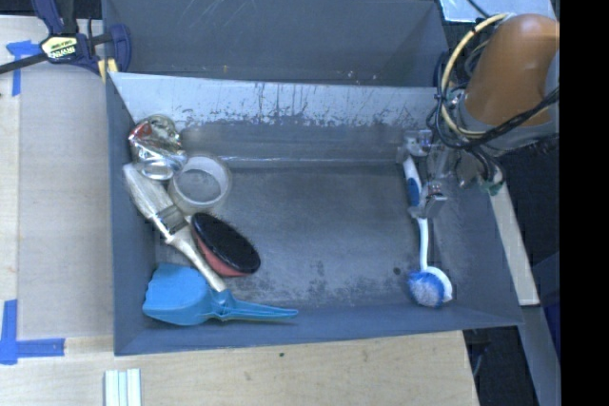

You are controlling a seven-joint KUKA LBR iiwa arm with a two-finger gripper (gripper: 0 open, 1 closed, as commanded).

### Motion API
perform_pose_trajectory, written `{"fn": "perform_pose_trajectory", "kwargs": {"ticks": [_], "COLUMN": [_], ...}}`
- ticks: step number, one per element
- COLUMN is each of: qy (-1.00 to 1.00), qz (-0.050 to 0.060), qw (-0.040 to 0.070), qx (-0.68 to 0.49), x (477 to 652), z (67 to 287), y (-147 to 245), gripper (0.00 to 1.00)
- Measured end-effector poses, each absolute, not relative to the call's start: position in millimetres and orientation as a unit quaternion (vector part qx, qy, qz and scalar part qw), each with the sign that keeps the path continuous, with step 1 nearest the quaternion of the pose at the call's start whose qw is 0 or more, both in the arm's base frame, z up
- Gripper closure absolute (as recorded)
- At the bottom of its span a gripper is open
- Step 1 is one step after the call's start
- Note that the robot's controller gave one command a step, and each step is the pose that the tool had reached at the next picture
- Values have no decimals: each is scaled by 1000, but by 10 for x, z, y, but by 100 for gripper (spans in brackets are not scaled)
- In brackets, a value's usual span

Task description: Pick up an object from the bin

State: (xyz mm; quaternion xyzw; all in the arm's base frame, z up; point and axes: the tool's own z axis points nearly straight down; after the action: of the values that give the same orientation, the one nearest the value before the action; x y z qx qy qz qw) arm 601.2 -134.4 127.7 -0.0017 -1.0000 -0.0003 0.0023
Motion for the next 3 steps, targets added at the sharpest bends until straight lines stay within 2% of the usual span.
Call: {"fn": "perform_pose_trajectory", "kwargs": {"ticks": [1,2,3], "qy": [-1000,-978,-945], "qz": [0,0,-1], "qw": [-2,-6,-4], "qx": [0,209,328], "x": [6034,5577,5675], "z": [1327,743,734], "y": [-1339,-1486,-1448], "gripper": [0,0,0]}}
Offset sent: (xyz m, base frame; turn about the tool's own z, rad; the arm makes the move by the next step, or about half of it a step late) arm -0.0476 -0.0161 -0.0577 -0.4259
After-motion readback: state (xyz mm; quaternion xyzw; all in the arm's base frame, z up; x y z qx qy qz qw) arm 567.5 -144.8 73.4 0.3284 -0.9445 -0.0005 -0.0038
